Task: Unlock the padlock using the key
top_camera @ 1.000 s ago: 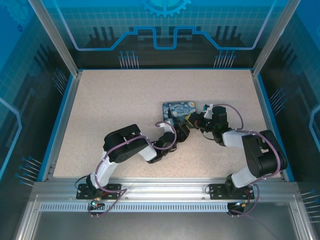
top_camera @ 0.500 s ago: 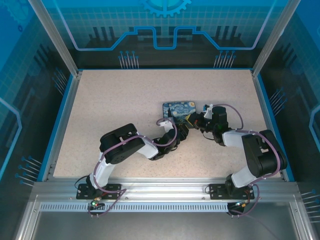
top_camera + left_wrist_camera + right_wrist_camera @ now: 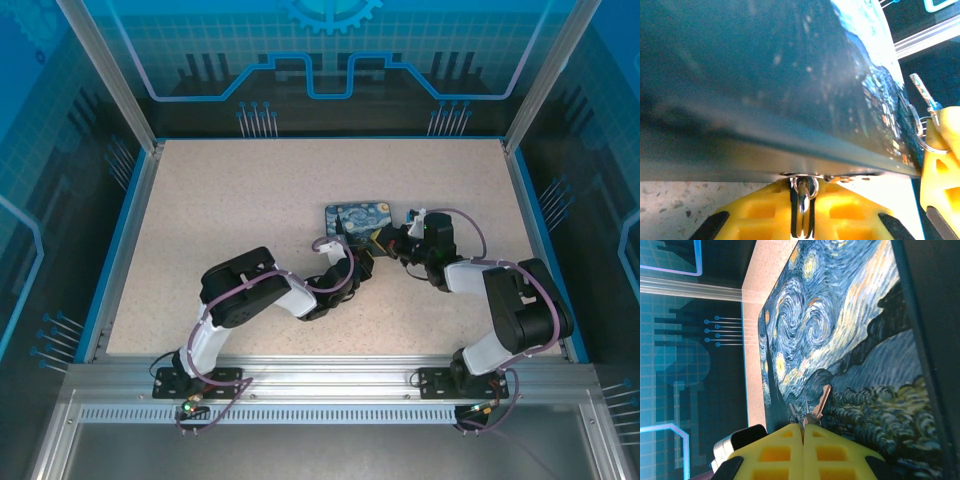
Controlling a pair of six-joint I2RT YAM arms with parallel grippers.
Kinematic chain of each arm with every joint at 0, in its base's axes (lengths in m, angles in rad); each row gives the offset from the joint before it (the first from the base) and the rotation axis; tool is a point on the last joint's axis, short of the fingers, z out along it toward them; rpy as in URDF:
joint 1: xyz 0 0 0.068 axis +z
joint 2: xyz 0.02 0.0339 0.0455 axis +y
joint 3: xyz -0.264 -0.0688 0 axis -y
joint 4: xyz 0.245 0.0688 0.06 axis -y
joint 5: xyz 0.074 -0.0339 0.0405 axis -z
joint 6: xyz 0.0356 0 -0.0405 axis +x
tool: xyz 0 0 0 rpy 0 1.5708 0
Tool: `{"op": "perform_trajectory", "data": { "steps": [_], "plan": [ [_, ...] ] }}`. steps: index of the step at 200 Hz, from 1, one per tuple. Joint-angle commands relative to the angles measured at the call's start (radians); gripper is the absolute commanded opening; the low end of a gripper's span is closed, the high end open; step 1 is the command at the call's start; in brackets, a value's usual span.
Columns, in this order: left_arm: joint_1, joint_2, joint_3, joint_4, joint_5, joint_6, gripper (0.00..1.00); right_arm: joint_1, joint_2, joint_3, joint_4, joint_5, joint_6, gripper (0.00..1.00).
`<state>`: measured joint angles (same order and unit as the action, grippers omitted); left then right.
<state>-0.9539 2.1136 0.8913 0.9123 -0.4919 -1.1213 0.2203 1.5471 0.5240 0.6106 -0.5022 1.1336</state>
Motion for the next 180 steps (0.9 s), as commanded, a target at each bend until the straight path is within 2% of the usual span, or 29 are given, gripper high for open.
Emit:
{"op": "perform_trajectory", "data": {
  "steps": [1,22,59,106,153,180],
  "plan": [
    [0.012,0.031,-0.016,-0.023,-0.011,0.006,0.06,-0.016,0.007,0.021,-0.018,-0.003,0.006,0.00],
    [0.012,0.023,-0.033,-0.002,0.002,0.005,0.00,-0.019,-0.009,0.029,-0.027,-0.010,0.006,0.00],
    [0.024,-0.020,-0.090,0.030,0.041,0.011,0.00,-0.037,-0.098,0.027,-0.065,-0.036,0.002,0.00],
    [0.058,-0.089,-0.171,0.079,0.106,0.005,0.00,-0.059,-0.282,-0.037,-0.135,-0.096,-0.009,0.00],
    [0.117,-0.128,-0.213,0.149,0.270,-0.022,0.00,-0.066,-0.500,-0.172,-0.237,-0.114,-0.019,0.00],
    [0.148,-0.119,-0.244,0.274,0.374,-0.048,0.00,-0.055,-0.591,-0.266,-0.245,-0.103,0.015,0.00]
  ]
}}
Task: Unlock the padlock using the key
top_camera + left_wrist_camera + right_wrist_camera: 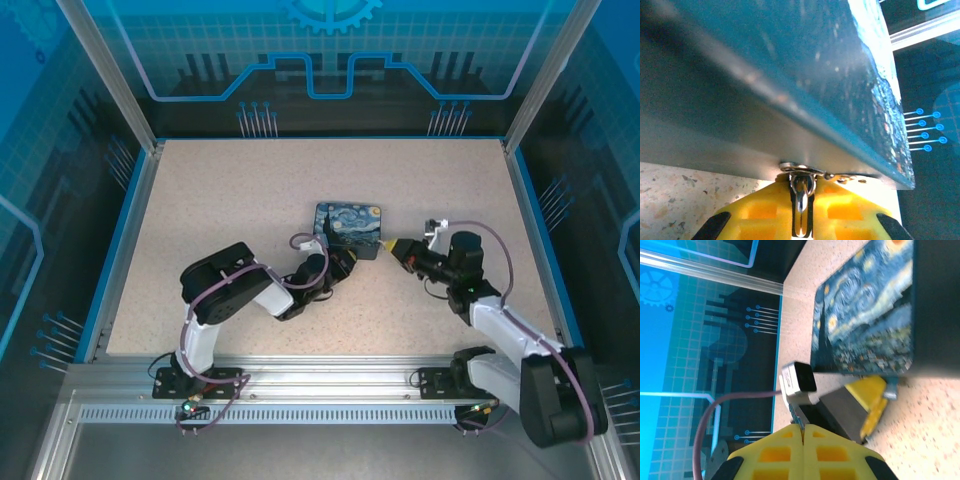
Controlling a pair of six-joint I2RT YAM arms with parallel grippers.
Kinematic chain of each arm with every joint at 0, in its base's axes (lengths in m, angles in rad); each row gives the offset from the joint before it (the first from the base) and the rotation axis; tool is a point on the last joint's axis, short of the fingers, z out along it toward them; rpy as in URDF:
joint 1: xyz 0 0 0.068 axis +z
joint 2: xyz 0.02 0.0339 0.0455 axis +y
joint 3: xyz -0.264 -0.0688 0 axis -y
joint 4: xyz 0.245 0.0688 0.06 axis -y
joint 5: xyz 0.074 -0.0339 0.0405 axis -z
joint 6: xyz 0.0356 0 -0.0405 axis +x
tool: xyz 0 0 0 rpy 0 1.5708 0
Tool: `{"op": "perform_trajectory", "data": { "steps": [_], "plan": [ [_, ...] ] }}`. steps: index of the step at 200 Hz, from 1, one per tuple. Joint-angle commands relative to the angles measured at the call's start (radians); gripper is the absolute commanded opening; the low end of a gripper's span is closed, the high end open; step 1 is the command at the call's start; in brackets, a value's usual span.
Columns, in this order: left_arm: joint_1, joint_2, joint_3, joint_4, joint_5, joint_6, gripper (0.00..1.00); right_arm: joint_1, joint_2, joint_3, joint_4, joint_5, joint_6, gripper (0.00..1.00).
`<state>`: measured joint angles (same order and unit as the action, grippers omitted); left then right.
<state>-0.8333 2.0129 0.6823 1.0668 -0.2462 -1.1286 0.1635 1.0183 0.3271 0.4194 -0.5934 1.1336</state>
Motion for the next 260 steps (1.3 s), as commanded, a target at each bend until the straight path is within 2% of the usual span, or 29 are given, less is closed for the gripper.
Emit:
{"op": "perform_trajectory", "data": {
  "steps": [1,36,90,125,260],
  "plan": [
    [0.029,-0.017,-0.037,0.126,0.132,-0.042,0.00,0.004,-0.065,-0.072,-0.054,-0.011,0.016,0.00],
    [0.068,0.037,-0.074,0.332,0.236,-0.124,0.00,0.041,-0.082,-0.136,-0.015,0.033,0.043,0.00],
    [0.082,-0.010,-0.092,0.332,0.322,-0.130,0.00,0.104,0.081,-0.128,0.192,0.063,0.111,0.00],
    [0.106,-0.047,-0.092,0.333,0.397,-0.146,0.00,0.145,0.156,-0.093,0.262,0.081,0.130,0.00],
    [0.145,-0.086,-0.043,0.332,0.489,-0.277,0.00,0.186,0.245,-0.079,0.333,0.157,0.215,0.00]
  ]
}}
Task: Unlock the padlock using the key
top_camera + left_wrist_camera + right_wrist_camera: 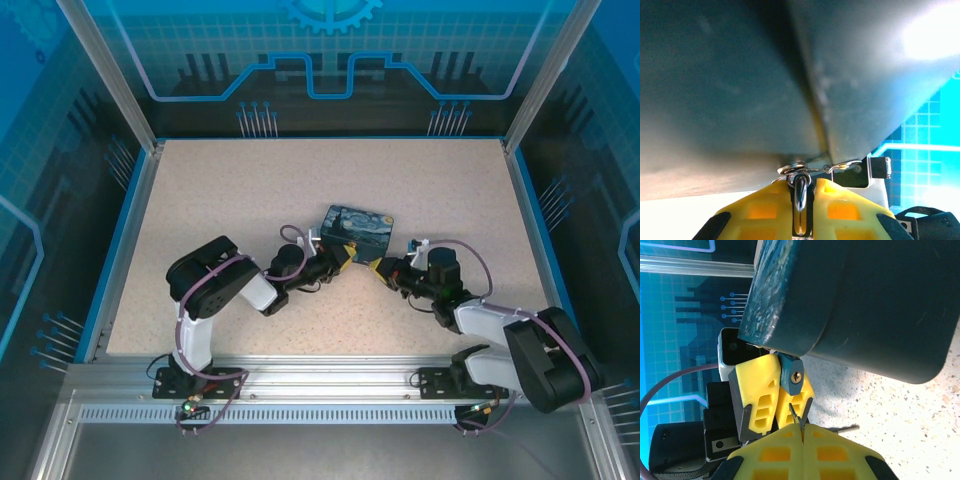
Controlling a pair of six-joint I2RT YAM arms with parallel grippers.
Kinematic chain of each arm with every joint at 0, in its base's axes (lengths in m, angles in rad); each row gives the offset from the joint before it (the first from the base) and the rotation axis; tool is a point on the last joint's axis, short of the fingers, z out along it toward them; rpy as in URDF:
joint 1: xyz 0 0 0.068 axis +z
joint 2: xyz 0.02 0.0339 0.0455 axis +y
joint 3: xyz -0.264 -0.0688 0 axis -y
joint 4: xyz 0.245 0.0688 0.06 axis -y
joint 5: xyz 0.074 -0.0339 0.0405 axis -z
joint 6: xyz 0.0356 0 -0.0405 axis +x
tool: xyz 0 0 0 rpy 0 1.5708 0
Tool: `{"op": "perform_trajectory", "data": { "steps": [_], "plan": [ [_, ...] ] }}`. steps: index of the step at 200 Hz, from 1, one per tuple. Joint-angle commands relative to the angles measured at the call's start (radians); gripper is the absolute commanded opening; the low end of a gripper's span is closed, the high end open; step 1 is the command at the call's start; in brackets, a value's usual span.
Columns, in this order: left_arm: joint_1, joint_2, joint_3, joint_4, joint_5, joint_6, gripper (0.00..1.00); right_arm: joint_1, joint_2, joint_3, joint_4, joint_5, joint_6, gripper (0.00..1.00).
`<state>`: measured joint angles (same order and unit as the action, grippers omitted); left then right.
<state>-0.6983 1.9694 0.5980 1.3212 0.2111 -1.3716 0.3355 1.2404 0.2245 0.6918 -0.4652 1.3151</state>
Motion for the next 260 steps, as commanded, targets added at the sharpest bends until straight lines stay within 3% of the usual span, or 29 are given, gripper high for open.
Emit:
{"op": "perform_trajectory", "data": {
  "steps": [1,260],
  "plan": [
    [0.010,-0.043,0.041,0.078,0.031,-0.035,0.00,0.014,0.023,0.023,0.061,0.029,0.035,0.00],
    [0.012,-0.040,0.061,0.078,0.040,-0.054,0.00,0.039,0.048,0.054,0.026,0.089,0.057,0.00]
  ]
}}
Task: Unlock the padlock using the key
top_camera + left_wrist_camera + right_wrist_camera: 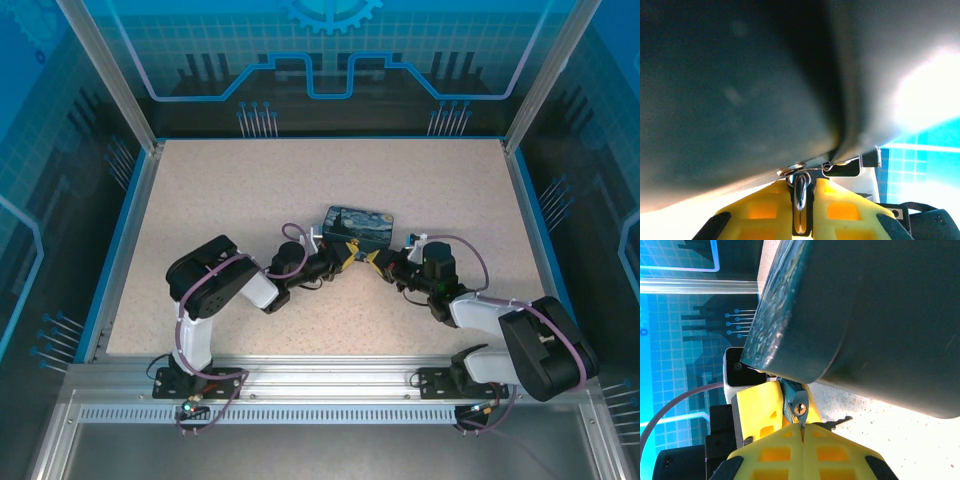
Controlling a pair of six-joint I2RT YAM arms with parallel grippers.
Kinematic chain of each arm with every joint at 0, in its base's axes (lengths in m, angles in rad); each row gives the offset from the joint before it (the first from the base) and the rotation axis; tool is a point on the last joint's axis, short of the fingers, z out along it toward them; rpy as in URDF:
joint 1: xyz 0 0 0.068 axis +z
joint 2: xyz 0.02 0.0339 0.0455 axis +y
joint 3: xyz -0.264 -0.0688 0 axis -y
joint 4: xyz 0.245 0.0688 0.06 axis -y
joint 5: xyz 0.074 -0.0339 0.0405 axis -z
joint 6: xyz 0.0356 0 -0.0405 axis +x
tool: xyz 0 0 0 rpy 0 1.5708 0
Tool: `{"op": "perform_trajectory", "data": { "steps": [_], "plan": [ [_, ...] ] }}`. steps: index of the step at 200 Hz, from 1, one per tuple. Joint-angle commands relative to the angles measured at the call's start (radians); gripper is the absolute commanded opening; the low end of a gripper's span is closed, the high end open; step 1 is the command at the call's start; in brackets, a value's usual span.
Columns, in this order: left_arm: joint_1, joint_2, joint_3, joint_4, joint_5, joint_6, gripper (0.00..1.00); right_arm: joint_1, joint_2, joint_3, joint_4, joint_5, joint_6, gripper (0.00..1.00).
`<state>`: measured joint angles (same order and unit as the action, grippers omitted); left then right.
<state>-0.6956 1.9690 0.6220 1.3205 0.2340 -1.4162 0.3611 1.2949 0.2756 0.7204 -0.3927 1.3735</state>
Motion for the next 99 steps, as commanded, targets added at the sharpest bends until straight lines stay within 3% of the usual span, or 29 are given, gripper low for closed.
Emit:
{"op": "perform_trajectory", "data": {
  "steps": [1,99],
  "plan": [
    [0.009,-0.039,0.038,0.079,0.018,-0.010,0.00,0.013,-0.007,0.002,-0.004,0.017,-0.003,0.00],
    [0.010,-0.038,0.038,0.079,0.019,-0.011,0.00,0.012,-0.046,-0.009,-0.083,0.045,-0.040,0.00]
  ]
}}
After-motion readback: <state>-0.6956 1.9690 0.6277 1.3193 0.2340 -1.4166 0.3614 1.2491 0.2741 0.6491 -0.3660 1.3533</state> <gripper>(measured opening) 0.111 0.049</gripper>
